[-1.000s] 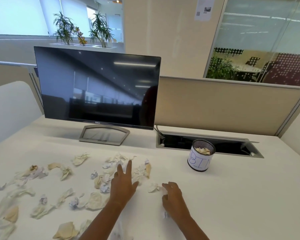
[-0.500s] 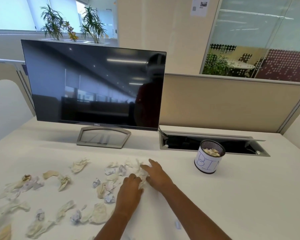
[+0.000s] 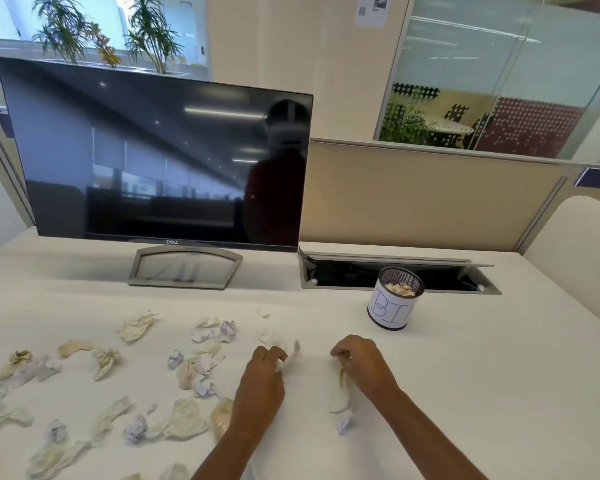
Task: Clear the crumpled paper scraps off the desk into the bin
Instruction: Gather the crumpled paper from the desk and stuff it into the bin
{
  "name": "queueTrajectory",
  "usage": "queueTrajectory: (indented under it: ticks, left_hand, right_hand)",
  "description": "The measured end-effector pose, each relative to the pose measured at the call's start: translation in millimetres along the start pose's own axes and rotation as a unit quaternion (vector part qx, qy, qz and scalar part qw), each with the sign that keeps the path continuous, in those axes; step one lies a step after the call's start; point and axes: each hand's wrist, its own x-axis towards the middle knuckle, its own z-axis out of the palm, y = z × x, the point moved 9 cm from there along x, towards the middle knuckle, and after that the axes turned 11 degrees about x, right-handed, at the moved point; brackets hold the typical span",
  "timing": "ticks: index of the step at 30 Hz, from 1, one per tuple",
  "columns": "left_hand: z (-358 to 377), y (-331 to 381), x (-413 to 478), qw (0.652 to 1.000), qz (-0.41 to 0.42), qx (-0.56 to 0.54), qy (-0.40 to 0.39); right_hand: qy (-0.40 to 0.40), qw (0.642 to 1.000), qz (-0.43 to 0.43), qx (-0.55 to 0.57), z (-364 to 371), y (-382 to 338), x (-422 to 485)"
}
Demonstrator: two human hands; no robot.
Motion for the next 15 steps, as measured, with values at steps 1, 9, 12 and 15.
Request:
queueTrajectory:
  ticks: [1, 9, 12, 15]
  left_hand:
    - [-0.3, 6.0, -2.9, 1.000, 0.005, -0.005, 0.004]
    - [17.7, 47.4, -28.0, 0.999, 0.026, -0.008, -0.031]
    - [23.1, 50.0, -34.2, 0.999, -0.007, -0.010, -0.040]
    - [28.9, 45.9, -37.3, 0.997, -0.047, 0.022, -0.059]
  right_hand:
    - [0.018, 1.000, 0.004, 0.017, -8.1, 4.7, -8.7]
    - [0.005, 0.997, 0.044, 0.061, -11.0, 23.8, -75.8]
    - [-0.065, 0.996, 0.049, -0.022, 12.6, 16.4, -94.6]
    - [-0.088, 0.994, 0.033, -0.064, 24.3, 6.5, -104.0]
